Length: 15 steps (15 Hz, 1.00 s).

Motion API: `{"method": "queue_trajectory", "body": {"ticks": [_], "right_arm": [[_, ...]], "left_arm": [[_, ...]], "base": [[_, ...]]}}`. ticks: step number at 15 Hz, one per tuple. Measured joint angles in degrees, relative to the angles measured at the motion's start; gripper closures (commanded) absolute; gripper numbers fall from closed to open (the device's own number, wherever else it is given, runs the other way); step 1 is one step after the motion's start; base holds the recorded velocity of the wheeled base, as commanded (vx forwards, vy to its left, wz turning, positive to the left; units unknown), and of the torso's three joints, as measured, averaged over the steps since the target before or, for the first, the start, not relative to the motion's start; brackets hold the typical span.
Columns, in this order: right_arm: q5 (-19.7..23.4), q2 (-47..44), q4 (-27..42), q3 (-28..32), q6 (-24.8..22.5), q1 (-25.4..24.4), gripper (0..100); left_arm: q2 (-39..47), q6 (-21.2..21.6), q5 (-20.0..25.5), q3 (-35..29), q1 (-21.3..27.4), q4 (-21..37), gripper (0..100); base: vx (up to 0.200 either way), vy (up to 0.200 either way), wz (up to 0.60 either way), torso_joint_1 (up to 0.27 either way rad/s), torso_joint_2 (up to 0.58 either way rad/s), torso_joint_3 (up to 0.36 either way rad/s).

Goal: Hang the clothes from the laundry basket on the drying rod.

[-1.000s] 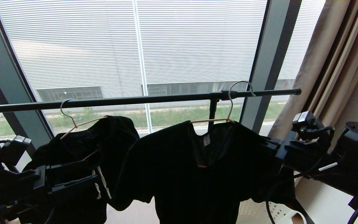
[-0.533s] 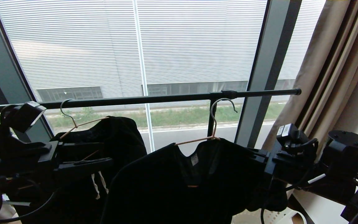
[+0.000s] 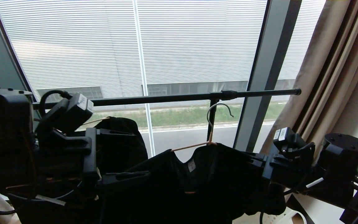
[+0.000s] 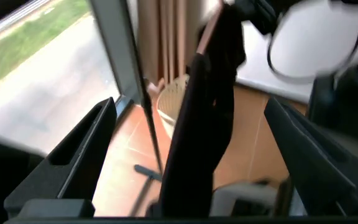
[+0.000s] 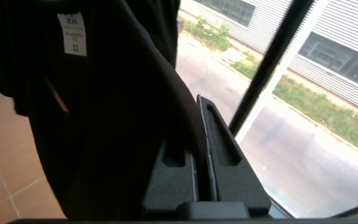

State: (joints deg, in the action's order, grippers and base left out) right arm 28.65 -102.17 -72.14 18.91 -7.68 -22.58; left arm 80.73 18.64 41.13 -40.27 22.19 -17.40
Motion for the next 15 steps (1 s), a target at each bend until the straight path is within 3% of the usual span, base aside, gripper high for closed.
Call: {"method": "queue_trajectory", "body": {"ticks": [5, 11, 12, 15], "right_arm": [[-0.02, 0.05, 0.0, 0.0, -0.83, -1.23, 100], [0.06, 0.93, -0.06, -0.96, -1.95, -3.38, 100], [0.06, 1.18, -0.06, -1.0, -1.93, -3.46, 100], [0.06, 1.67, 0.02, -1.02, -1.93, -3.5, 100]], "left_arm": [[6.14, 1.06, -0.09, -1.13, 4.94, -0.12, 0], [10.79, 0.99, -0.29, -3.43, 6.39, -0.15, 0], [11.17, 0.93, -0.44, -3.5, 6.62, -0.15, 100], [11.63, 0.77, -0.54, -3.41, 6.83, -0.17, 100]], "base": [[0.0, 0.0, 0.0, 0.0, 0.0, 0.0], [0.0, 0.0, 0.0, 0.0, 0.0, 0.0], [0.0, 0.0, 0.0, 0.0, 0.0, 0.0], [0.0, 0.0, 0.0, 0.0, 0.0, 0.0]]}}
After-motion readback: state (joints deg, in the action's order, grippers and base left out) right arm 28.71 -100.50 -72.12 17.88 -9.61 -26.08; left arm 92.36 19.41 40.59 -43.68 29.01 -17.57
